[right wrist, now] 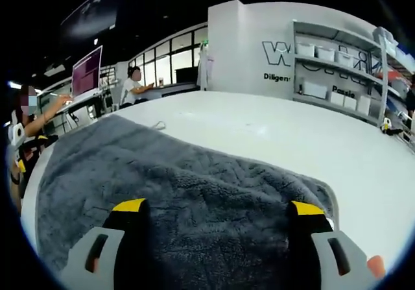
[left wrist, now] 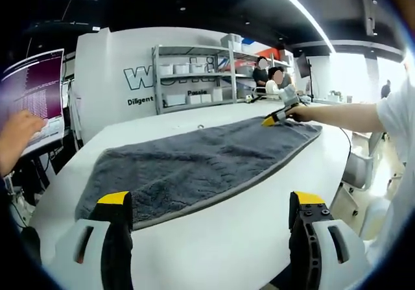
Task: Open the folded towel by lifting each exposed corner and separating the folded layers until the towel lies flat within the target outline without major curled edges
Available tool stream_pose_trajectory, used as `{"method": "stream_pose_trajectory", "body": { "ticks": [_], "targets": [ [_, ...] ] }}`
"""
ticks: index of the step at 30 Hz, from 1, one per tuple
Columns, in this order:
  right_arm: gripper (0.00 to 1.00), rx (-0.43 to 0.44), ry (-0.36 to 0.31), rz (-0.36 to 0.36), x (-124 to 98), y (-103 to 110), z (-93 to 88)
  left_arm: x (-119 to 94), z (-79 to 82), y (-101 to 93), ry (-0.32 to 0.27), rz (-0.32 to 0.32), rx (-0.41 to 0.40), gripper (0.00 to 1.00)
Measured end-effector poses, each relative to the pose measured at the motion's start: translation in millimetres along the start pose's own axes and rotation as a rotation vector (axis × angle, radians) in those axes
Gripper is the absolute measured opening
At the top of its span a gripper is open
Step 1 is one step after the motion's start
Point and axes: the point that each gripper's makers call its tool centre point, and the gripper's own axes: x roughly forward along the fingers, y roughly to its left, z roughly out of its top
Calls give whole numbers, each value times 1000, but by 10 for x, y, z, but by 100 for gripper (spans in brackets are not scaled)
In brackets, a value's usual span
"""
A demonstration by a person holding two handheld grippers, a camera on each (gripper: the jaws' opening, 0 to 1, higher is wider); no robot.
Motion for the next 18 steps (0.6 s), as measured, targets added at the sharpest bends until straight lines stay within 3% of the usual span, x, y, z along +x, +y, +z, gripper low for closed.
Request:
{"method": "stream_pose_trajectory", "body": {
  "ticks": [2, 9, 18],
  "targets": [
    [99, 31, -5, 1, -25, 21, 23, 2, 0, -11, -1, -2, 0, 99],
    [99, 27, -27, -13, -247, 39, 128, -4, -23, -27, 7, -1, 3, 99],
    [99, -44, -19, 5, -652, 264, 233, -58, -36, -46, 9, -6, 0, 99]
  ]
}}
